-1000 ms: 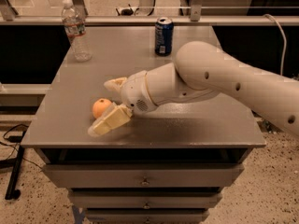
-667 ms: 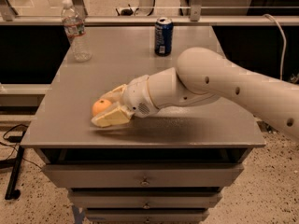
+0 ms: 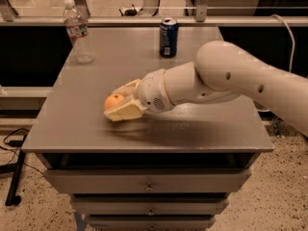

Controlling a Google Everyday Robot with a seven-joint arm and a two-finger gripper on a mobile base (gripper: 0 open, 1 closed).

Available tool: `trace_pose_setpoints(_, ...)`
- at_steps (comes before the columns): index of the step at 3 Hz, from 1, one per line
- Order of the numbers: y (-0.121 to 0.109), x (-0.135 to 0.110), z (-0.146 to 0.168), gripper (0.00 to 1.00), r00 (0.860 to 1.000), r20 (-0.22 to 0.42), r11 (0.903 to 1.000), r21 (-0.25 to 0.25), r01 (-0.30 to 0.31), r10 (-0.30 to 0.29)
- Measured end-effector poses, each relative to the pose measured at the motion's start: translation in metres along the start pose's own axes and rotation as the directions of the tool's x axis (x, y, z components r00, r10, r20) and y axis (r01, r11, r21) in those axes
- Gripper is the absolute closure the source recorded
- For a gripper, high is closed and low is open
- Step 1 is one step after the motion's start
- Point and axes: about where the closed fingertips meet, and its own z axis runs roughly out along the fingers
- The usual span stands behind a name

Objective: Move orange near water bottle

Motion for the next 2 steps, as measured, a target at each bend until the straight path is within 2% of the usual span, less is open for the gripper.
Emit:
trace_pose_setpoints(1,-0.0125,-0.0207,-0.0357,1.00,1.000,0.020,0.9992,0.040,0.006,-0.007)
trace_pose_setpoints(2,-0.0109,-0.0219,-0.0343,1.00,1.000,0.025,0.9991,0.041,0.009,-0.010)
